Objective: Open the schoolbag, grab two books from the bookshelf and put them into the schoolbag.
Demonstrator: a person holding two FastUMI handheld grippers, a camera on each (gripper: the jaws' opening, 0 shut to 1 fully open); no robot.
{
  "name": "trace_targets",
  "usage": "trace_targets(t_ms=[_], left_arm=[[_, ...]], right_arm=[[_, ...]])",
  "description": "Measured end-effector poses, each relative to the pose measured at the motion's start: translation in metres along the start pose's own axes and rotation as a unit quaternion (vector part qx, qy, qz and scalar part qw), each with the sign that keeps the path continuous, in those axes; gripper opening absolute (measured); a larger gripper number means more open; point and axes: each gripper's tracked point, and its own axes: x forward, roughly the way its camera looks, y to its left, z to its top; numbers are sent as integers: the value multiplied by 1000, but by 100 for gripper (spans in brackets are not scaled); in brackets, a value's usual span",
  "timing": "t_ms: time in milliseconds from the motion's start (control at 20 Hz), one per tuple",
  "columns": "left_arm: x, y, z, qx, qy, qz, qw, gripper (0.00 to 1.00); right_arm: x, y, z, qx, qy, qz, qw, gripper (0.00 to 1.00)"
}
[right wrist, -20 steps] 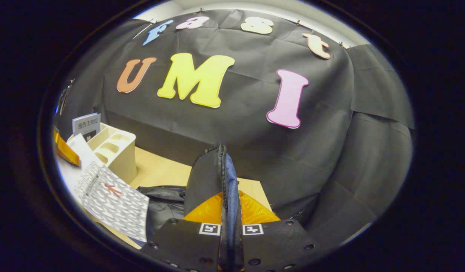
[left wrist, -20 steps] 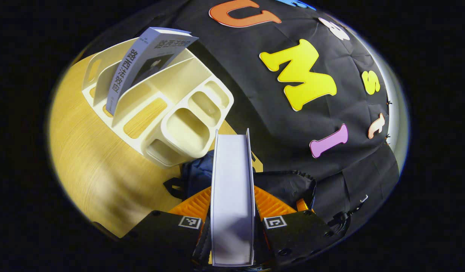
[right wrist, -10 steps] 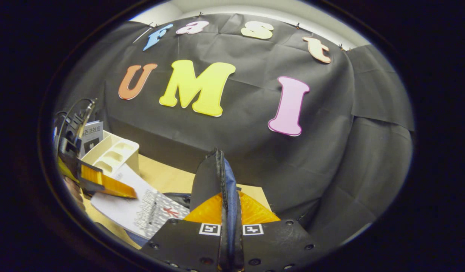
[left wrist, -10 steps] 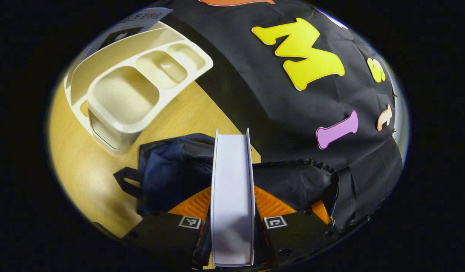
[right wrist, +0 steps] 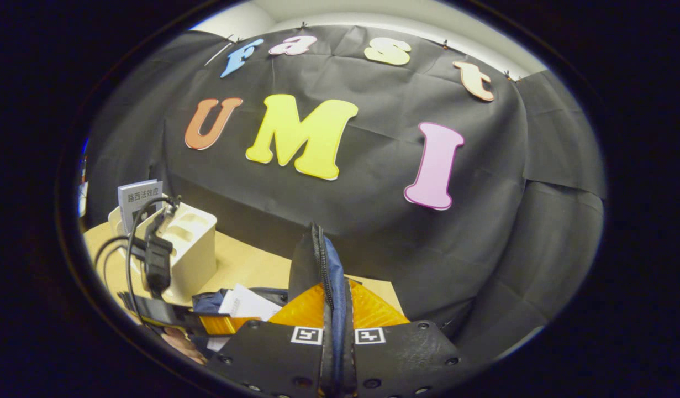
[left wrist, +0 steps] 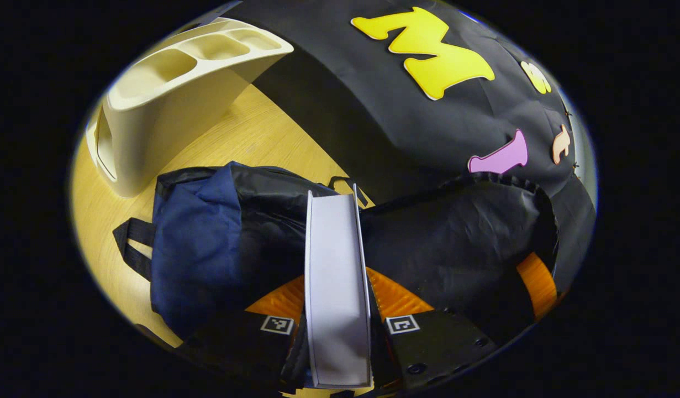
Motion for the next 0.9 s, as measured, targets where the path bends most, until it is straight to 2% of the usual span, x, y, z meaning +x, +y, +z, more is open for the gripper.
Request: trace_targets(t_ms=[350, 450, 550, 650, 700, 800, 900], left_arm=[[45, -5, -29, -36, -2, -42, 998, 47], [50, -5, -28, -6, -18, -32, 999, 48], [53, 0, -26, 46, -33, -12, 998, 51], [51, 11, -23, 101, -36, 36, 994, 59], [51, 16, -22, 126, -31, 47, 990, 71], [48, 13, -15, 163, -31, 41, 985, 80], [43, 14, -8, 190, -31, 41, 980, 83]], right_arm=[[-7, 5, 7, 18, -15, 6, 1000, 6], [-8, 10, 5, 24, -15, 10, 1000, 6], [-9, 12, 4, 23, -18, 6, 1000, 7], [-9, 11, -1, 25, -16, 0, 1000, 7], [-9, 10, -3, 29, -13, -1, 999, 6], [-8, 3, -9, 34, -9, -12, 999, 6], [-9, -2, -15, 42, -4, -16, 999, 7]])
